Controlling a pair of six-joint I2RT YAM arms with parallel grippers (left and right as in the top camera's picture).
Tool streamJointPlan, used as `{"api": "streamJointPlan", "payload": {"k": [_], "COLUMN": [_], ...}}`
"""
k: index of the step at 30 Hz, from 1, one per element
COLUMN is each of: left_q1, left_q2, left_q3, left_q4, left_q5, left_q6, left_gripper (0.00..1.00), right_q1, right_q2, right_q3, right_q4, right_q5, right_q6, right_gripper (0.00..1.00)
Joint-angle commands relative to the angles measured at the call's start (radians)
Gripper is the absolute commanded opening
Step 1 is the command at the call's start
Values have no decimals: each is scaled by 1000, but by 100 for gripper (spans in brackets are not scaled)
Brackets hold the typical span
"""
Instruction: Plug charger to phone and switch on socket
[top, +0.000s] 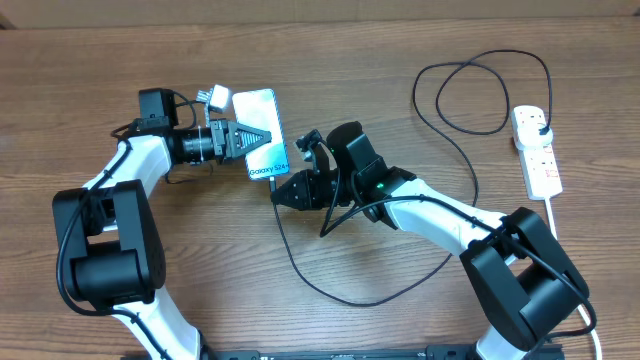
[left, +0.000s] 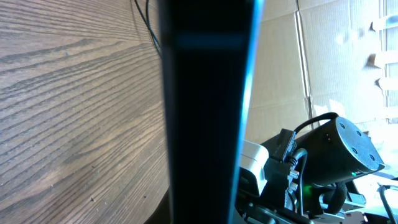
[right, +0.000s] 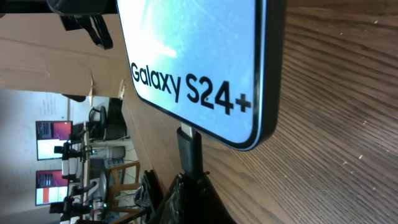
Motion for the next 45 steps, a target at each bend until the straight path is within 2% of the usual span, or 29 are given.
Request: {"api": "streamJointPlan", "payload": {"k": [1,38,45], "left_q1": [7,-23,-23], "left_q2": [0,0,0], "left_q3": [0,0,0], "left_q4": [3,8,7], "left_q5": [53,49,50], "left_q6": [-14,-47,-43], "left_gripper": [4,4,4], "right_q1": [-5,-6,-43], "right_q2": [-13,-13,-13], "right_q3": [0,0,0], "right_q4": [19,35,22], "right_q5": [3,-2,-18], "right_q6": [-10,-18,-18], "right_gripper": [4,4,4]}}
